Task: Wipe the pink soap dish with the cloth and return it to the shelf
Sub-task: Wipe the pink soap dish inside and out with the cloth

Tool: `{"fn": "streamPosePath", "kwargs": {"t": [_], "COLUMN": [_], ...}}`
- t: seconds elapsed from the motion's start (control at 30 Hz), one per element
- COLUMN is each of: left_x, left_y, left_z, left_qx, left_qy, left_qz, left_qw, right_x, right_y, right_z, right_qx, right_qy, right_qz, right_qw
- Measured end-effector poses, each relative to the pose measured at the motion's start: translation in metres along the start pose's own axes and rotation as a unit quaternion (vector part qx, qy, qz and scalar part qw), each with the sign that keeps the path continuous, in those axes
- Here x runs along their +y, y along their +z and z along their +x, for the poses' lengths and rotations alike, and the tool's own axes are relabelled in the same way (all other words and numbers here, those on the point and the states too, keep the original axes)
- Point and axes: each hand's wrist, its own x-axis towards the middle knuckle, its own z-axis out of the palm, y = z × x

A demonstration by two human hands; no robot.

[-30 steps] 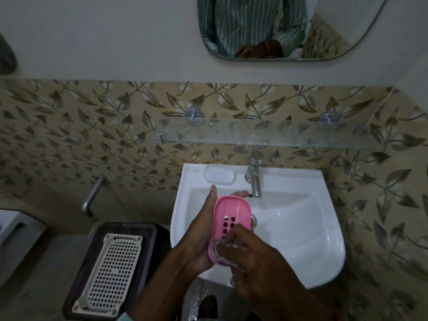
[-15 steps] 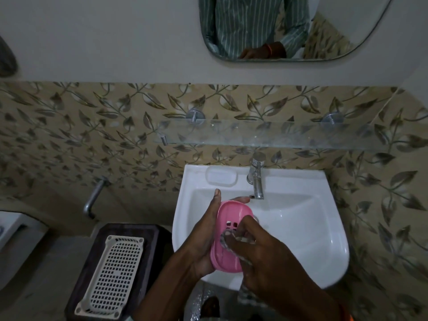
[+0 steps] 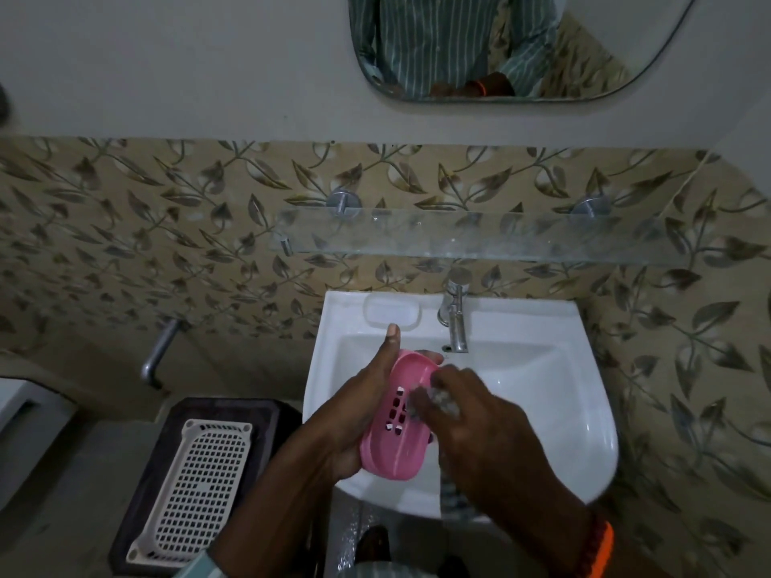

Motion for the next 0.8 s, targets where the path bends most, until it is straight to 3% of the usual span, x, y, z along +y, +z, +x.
{"fn": "streamPosePath", "kwargs": {"t": [0.1, 0.3, 0.37, 0.5, 0.6, 0.7, 0.8], "left_x": [0.004, 0.012, 0.009, 0.008, 0.008, 0.007, 0.004], "left_y": [0.000, -0.001, 0.000, 0.001, 0.001, -0.001, -0.001], "left_z": [-0.003, 0.001, -0.001, -0.001, 0.002, 0.001, 0.000], "left_qx": [-0.003, 0.001, 0.005, 0.011, 0.014, 0.020, 0.010], "left_qy": [-0.016, -0.016, -0.018, -0.025, -0.019, -0.026, -0.038], "left_qz": [0.004, 0.055, 0.047, 0.047, 0.057, 0.035, 0.030], "left_qw": [1.000, 0.998, 0.999, 0.999, 0.998, 0.999, 0.999], "right_x": [0.007, -0.016, -0.008, 0.003, -0.011, -0.008, 0.005], "right_y": [-0.004, 0.004, -0.005, -0.004, 0.010, 0.006, -0.005], "right_z": [0.006, -0.014, -0.006, 0.005, -0.015, -0.017, 0.008], "right_qx": [0.027, -0.073, -0.049, 0.008, -0.041, -0.042, -0.031], "right_qy": [0.006, -0.002, -0.032, -0.009, -0.026, -0.028, 0.005], "right_qz": [-0.027, 0.059, 0.033, -0.038, 0.011, 0.079, 0.043], "right_qw": [0.999, 0.996, 0.998, 0.999, 0.999, 0.996, 0.999]}}
